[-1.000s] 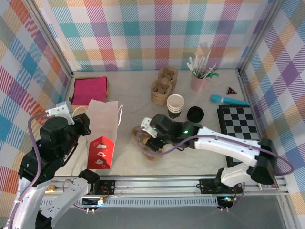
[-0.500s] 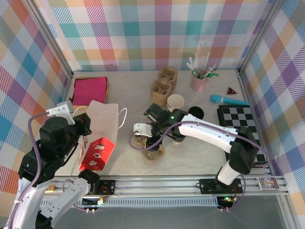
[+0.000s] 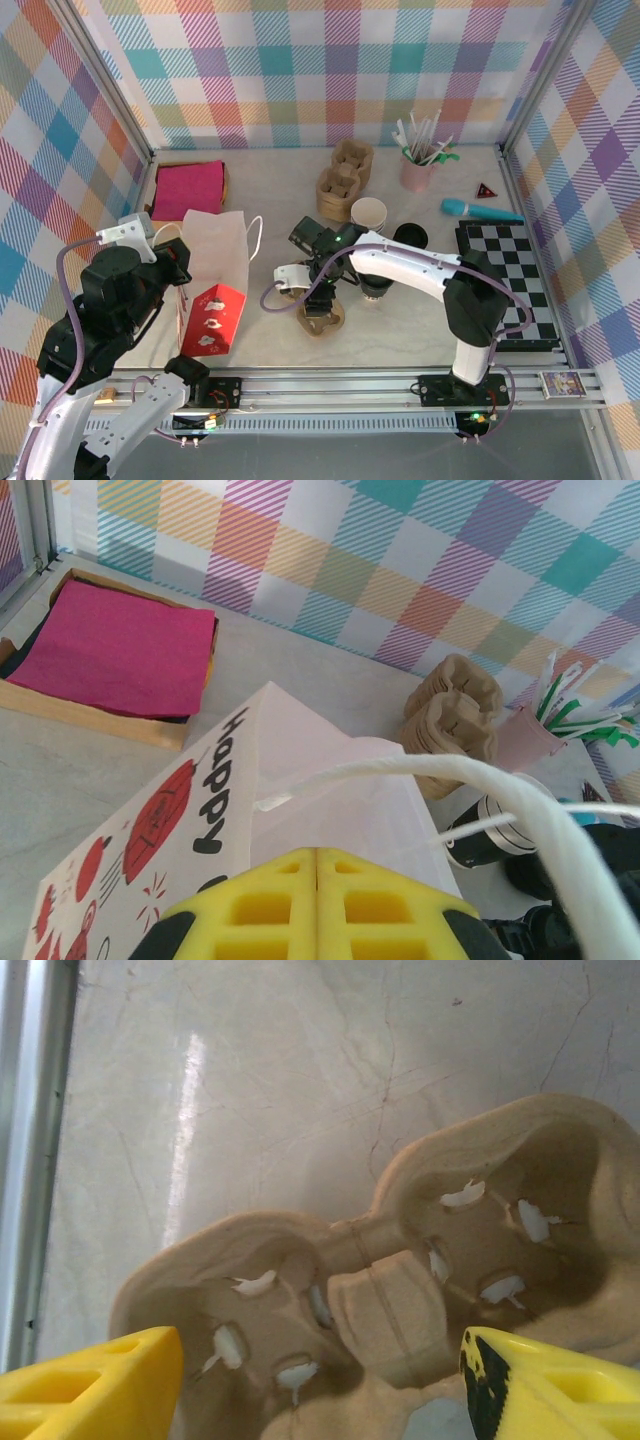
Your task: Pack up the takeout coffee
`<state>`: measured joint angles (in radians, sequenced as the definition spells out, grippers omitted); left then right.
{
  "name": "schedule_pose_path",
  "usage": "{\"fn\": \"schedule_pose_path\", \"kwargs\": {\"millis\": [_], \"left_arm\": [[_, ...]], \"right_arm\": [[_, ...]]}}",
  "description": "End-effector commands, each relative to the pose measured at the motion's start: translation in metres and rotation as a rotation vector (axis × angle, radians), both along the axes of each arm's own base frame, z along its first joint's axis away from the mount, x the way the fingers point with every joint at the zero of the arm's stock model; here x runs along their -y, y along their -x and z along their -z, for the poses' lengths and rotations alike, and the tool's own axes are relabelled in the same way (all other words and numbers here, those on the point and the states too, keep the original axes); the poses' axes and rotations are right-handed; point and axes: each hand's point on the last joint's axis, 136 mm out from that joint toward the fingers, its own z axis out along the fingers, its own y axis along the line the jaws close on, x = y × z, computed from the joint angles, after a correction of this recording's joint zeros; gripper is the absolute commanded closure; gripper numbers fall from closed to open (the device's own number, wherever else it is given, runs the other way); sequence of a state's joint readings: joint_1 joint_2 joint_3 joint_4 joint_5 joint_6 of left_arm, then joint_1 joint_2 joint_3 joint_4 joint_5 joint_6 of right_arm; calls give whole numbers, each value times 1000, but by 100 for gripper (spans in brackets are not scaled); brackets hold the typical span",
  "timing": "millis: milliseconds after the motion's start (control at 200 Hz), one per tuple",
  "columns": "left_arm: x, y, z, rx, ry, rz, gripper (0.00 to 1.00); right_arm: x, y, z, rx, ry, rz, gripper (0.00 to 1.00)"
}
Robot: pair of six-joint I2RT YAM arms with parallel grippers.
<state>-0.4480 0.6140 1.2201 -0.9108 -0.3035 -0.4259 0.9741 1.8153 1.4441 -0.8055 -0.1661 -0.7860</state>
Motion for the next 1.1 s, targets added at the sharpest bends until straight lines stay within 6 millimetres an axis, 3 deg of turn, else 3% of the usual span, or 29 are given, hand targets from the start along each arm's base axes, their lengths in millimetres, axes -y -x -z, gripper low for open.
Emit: {"fn": "schedule_pose_path", "kwargs": {"millis": [0, 520, 1095], "left_arm": [[-2, 3, -13, 44, 28, -4, 100], [-2, 2, -11, 39, 25, -5, 100], [-2, 2, -11, 39, 33, -6, 100]], "right_arm": [[-3, -11, 4, 63, 8, -49, 26], [-6, -24, 25, 123, 64, -128, 18], [-8, -29, 48, 155, 109, -156, 24]]}}
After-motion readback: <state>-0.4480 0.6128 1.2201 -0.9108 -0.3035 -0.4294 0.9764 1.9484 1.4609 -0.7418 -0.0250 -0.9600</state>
